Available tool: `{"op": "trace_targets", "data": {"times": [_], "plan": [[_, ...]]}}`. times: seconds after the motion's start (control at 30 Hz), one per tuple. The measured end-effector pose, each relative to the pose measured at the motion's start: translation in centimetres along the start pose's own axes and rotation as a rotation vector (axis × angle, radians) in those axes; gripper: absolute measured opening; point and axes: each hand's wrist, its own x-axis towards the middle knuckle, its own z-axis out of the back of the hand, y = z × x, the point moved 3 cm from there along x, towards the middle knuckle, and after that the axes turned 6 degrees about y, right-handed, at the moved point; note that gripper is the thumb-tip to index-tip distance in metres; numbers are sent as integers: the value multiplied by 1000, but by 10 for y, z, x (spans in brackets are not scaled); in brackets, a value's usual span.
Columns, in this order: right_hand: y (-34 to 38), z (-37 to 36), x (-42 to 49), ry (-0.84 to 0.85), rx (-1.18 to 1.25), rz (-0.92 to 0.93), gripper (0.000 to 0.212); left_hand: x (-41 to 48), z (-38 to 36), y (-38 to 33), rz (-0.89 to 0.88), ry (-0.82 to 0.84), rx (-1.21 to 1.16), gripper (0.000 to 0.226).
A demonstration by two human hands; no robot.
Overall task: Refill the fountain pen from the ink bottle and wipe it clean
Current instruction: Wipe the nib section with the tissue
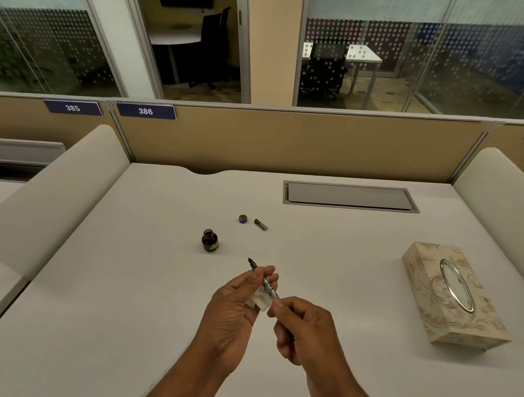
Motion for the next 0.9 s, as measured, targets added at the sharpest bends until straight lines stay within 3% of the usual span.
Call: {"op": "trace_targets", "data": {"times": [0.13, 0.3, 0.4, 0.7, 0.9], "plan": [[0, 3, -2, 15, -10, -7, 26, 0, -1, 2, 6, -4, -19, 32], [1, 7, -7, -172, -401, 235, 17, 0, -6, 7, 13, -12, -21, 30], [1, 8, -7, -172, -473, 277, 21, -2, -6, 10, 20, -18, -28, 33], [-3, 13, -5, -34, -110, 33, 23, -2, -6, 15, 50, -26, -26, 27], [-2, 15, -2, -7, -16, -63, 22, 0, -6, 16, 54, -21, -43, 26]]}}
